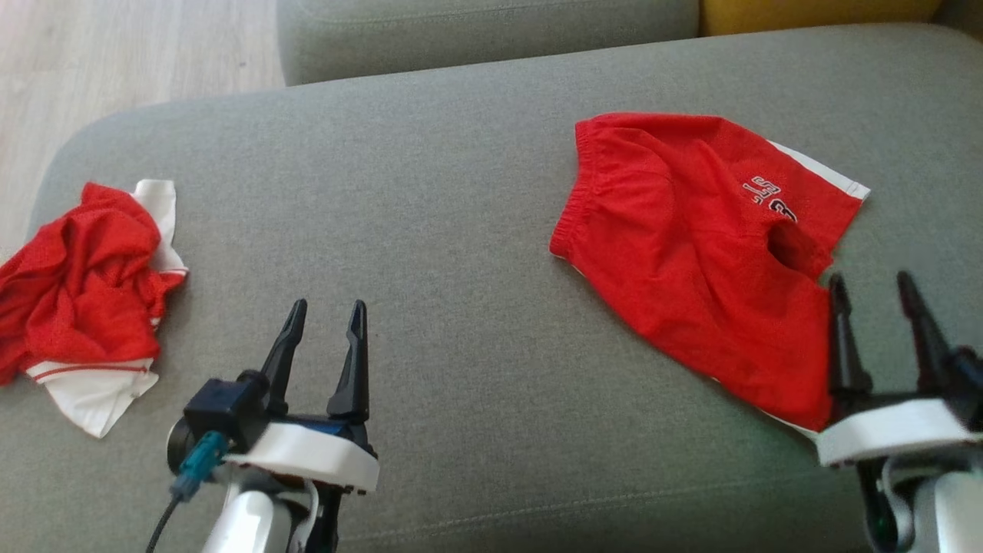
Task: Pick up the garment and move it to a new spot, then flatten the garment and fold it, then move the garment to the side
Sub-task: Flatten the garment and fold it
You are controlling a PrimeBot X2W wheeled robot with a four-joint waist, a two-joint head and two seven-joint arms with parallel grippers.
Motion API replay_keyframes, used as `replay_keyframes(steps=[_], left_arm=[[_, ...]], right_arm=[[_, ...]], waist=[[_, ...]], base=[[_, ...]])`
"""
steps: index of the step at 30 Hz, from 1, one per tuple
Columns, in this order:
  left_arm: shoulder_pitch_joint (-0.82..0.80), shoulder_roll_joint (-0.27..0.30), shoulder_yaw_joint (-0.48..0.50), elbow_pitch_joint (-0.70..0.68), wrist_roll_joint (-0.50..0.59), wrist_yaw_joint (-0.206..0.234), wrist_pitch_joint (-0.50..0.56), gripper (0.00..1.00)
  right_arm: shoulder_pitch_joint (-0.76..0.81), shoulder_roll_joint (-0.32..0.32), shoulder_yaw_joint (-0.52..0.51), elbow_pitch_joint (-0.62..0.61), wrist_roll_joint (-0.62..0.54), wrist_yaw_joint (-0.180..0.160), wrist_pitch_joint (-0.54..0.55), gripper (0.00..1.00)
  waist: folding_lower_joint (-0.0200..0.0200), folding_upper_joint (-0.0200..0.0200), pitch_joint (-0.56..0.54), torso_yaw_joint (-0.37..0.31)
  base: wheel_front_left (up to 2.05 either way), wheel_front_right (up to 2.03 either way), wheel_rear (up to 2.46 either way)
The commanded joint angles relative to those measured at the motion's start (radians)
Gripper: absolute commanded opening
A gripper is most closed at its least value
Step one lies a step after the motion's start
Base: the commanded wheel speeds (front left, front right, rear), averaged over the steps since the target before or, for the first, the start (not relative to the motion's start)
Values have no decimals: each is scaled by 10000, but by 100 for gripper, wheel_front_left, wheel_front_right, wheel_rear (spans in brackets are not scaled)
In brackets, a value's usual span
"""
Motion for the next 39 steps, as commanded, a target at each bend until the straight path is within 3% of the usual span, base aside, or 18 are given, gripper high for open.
replay_keyframes(steps=[1,12,19,23,29,33,39], left_arm=[[-386,20,337,-389,-24,29,-61,100],[-1379,20,-206,-142,298,-722,-61,100],[-3286,180,-1148,1824,293,-1168,-11,100],[-4248,387,-1740,2854,-222,-1214,361,100],[-5743,1291,-3300,4238,-1408,-1222,967,100],[-6423,1657,-3639,5012,-1864,-1223,892,100],[-7062,1623,-4278,5742,-2415,-1224,772,100]], right_arm=[[-126,-120,300,-242,142,-4,-171,100],[-741,-120,869,-438,694,-4,-453,100],[-1021,-120,1619,-1060,1104,-4,-467,100],[-1037,-120,1854,-1285,1253,-4,-468,100],[-995,-120,2041,-1485,1518,-4,-469,100],[-981,-120,2121,-1558,1589,-4,-470,100],[-972,-120,2268,-1599,1591,-4,-470,100]], waist=[[0,0,55,-44],[0,0,906,-1216],[0,0,1732,-2300],[0,0,1987,-2705],[0,0,2312,-3233],[0,0,2423,-3401],[0,0,2527,-3475]], base=[[0,0,0],[0,0,0],[0,0,0],[0,0,0],[0,0,0],[0,0,0],[0,0,0]])
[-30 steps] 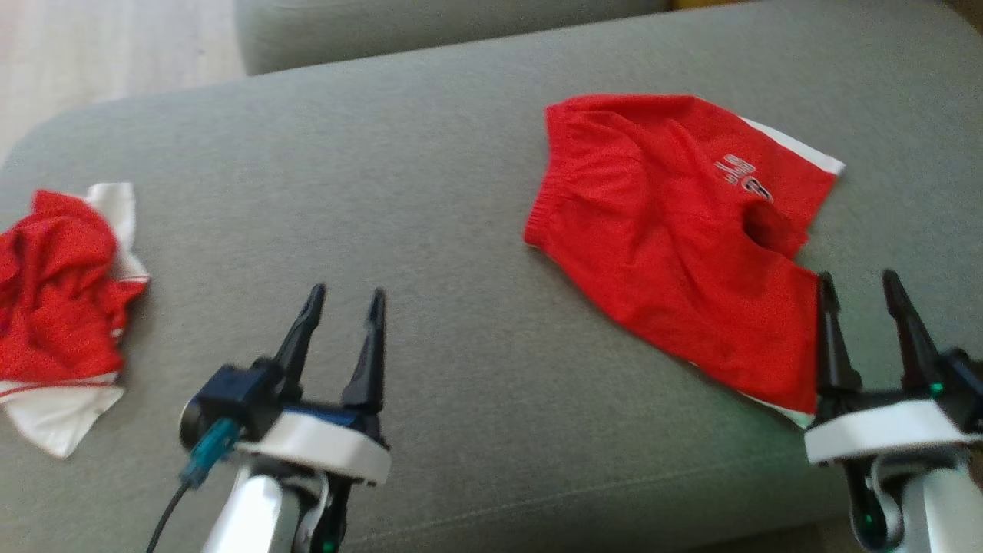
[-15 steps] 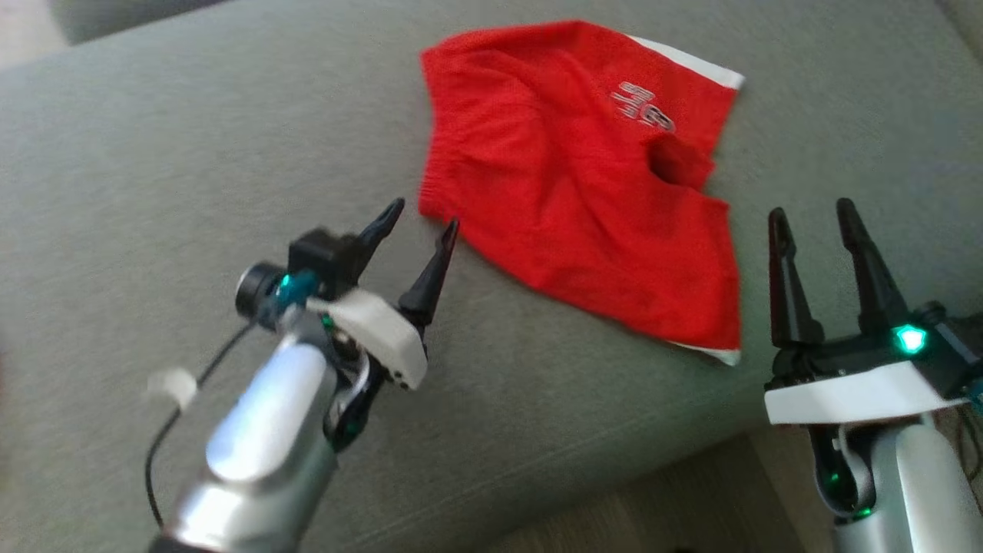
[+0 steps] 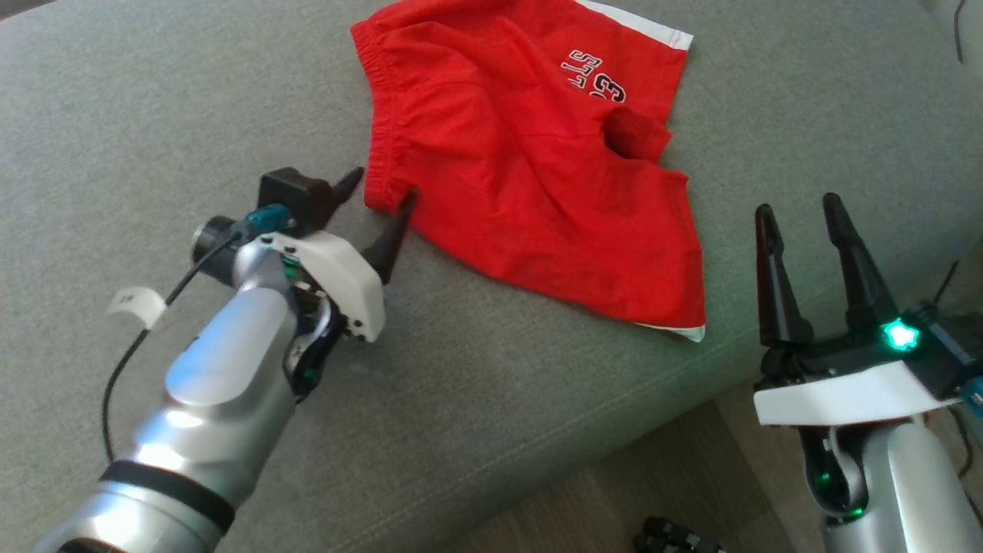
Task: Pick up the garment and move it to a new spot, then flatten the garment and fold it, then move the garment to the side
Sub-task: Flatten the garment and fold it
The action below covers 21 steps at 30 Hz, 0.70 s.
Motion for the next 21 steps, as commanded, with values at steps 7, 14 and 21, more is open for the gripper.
replay_keyframes(steps=[7,14,21], left_arm=[[-830,418,-1185,-108,-1429,-58,153,0],[-768,758,-1621,-218,-2058,-59,-681,0],[428,1484,-1335,-1428,-1847,-13,-918,0]], right_arm=[[-326,-112,607,-413,-117,-4,-91,100],[-175,-112,340,-288,-310,-4,-91,100],[22,-112,181,-107,-657,-4,-91,100]], waist=[[-1,0,31,-7],[-1,0,-327,383],[-1,0,-1151,1287]], base=[[0,0,0],[0,0,0],[0,0,0]])
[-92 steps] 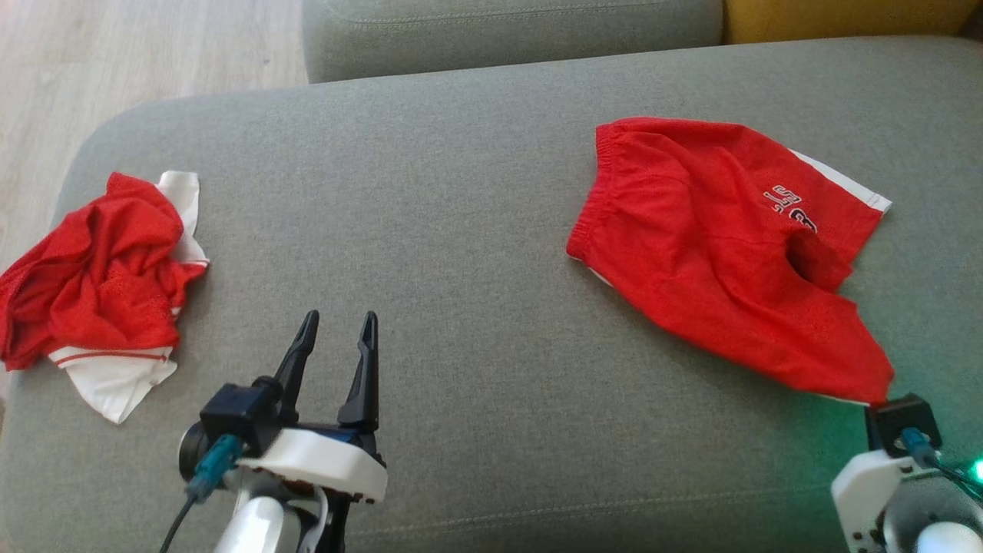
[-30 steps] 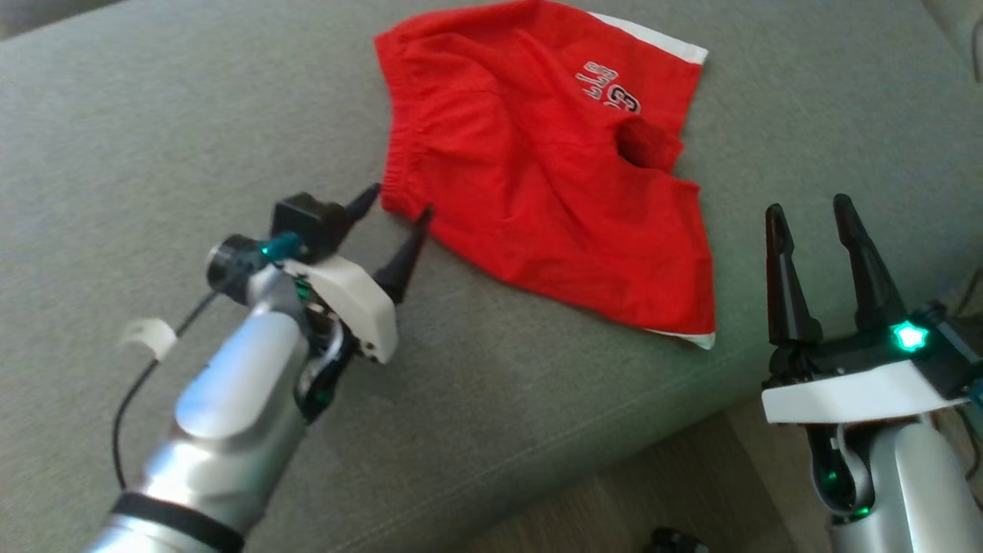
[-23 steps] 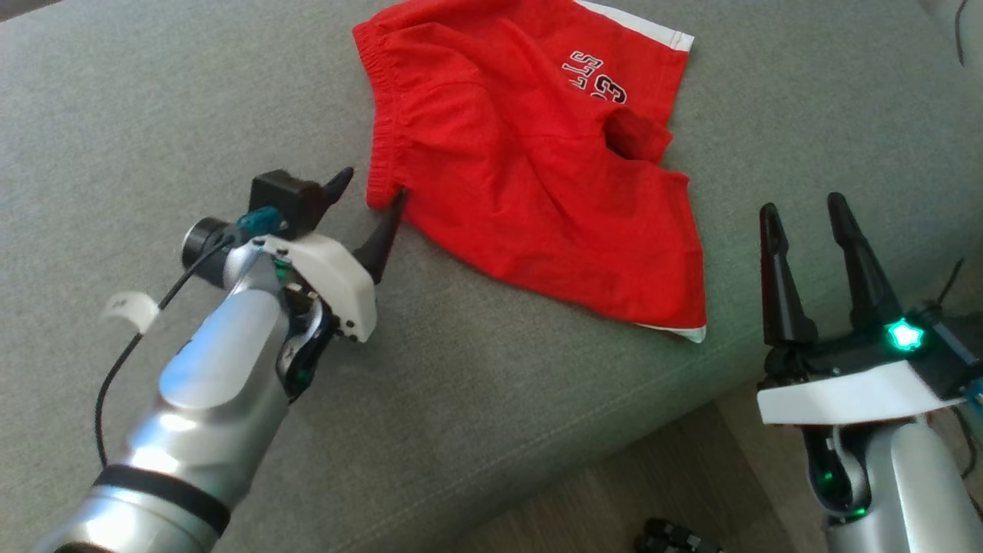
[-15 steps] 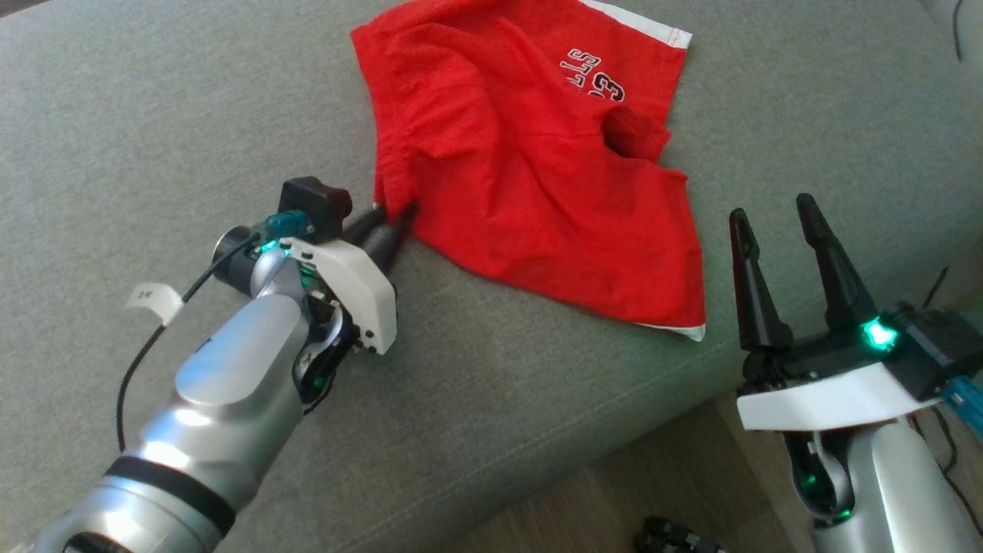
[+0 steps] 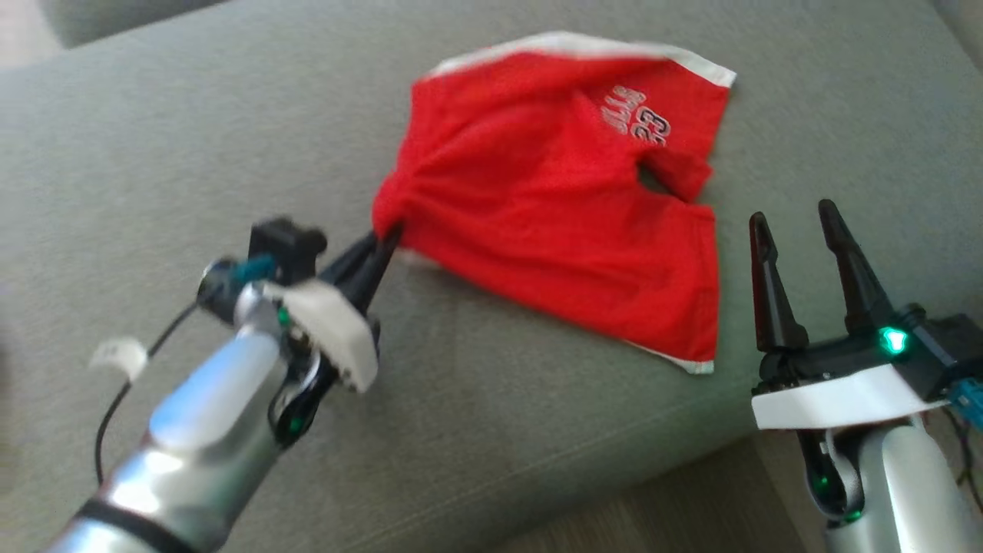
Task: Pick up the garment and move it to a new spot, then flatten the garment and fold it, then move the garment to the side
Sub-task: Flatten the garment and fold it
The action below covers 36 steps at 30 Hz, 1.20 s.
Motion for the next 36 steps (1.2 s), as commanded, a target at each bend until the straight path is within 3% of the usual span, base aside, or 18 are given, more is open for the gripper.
replay_keyframes(steps=[1,8,16,26,35,36], left_arm=[[-45,536,494,-511,99,10,-128,0],[892,1473,472,-2272,122,219,145,0],[671,2613,610,-4294,-139,668,2013,0],[-1273,2939,334,-2477,-154,284,4285,0],[-2213,2608,-432,-621,42,-2,4740,0],[-2254,2563,-545,-489,69,-15,4731,4]], right_arm=[[2,-110,194,-248,-97,-4,-91,100],[95,-110,259,-98,-254,-4,-91,100],[-126,-110,490,-58,-183,-4,-91,100],[-757,-110,798,-52,258,-4,-91,100],[-928,-110,978,-40,493,-4,-91,100],[-927,-110,972,-38,503,-4,-91,100]], waist=[[1,0,-407,438],[1,0,-806,914],[1,0,-369,718],[1,0,722,-262],[1,0,997,-677],[1,0,994,-670]], base=[[0,0,0],[0,0,0],[0,0,0],[0,0,0],[0,0,0],[0,0,0]])
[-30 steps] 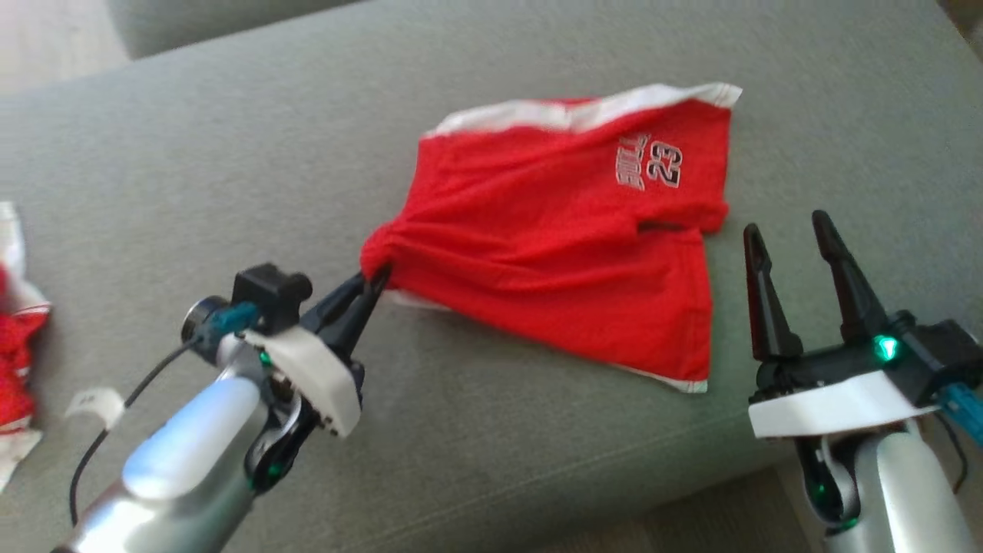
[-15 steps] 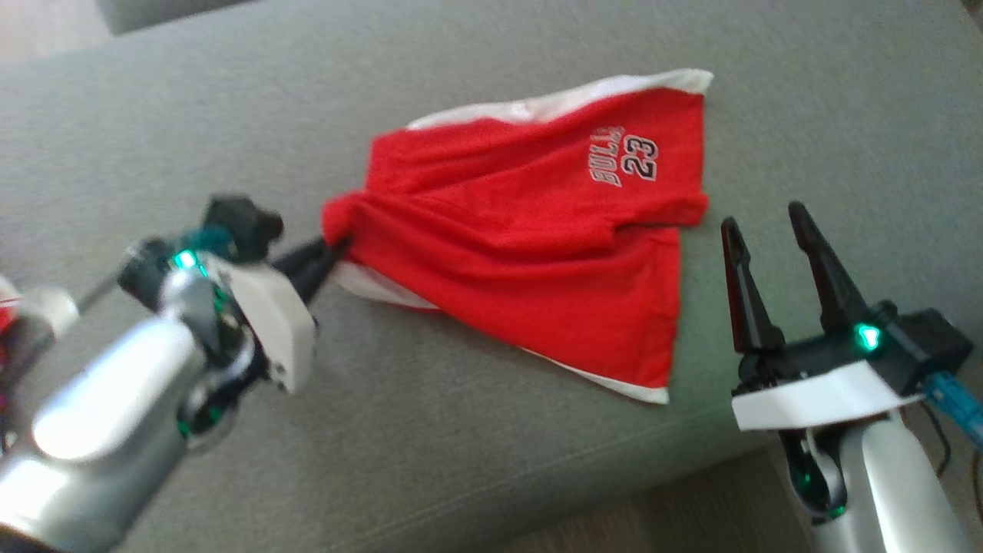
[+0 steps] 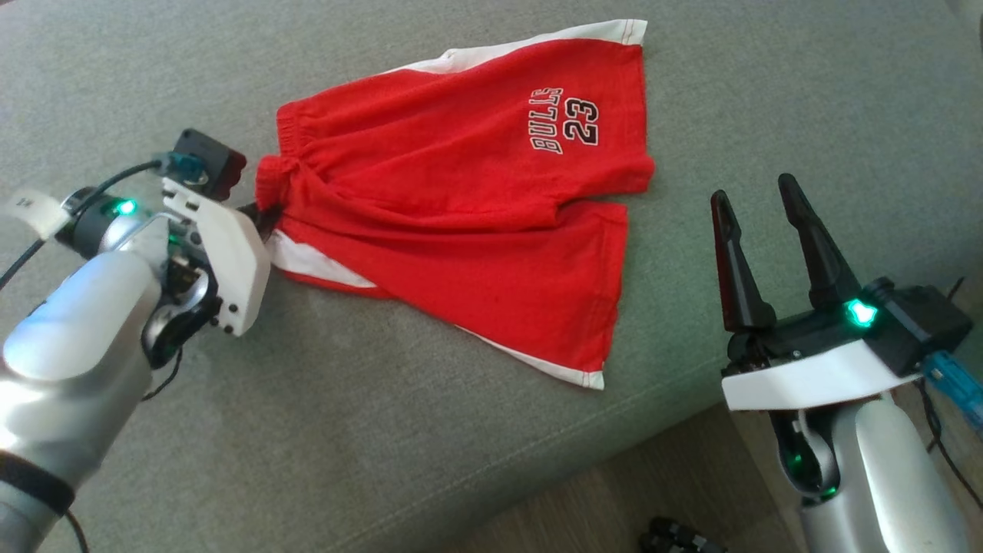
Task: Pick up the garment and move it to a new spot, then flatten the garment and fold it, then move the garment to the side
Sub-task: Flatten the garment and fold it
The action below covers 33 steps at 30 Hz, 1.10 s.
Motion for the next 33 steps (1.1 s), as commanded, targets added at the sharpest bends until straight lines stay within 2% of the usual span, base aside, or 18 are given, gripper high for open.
replay_keyframes(steps=[1,3,12,20,28,33], left_arm=[[-482,175,148,31,106,-35,-59,36],[-559,53,89,225,94,-46,-302,100],[-416,-202,-129,370,-229,-68,-1453,100],[394,39,-188,-540,-576,12,-2372,100],[2029,41,915,-2302,-1125,1588,-4468,100],[3474,-372,2077,-3450,-1365,2409,-4869,100]], right_arm=[[-254,-104,195,-292,72,-4,-91,100],[-242,-104,157,-292,49,-4,-91,100],[-281,-104,-105,-147,-413,-4,-91,100],[-160,-104,-648,-16,-809,-4,-91,100],[336,-104,-1030,-42,-936,-4,-91,100],[878,-104,-1025,-5,-896,-4,-91,100]], waist=[[-1,0,-19,33],[-1,0,-63,136],[-1,0,-719,1067],[-1,0,-1423,1995],[-1,0,-2117,2905],[-1,0,-2268,3208]], base=[[0,0,0],[0,0,0],[0,0,0],[0,0,0],[0,0,0],[0,0,0]])
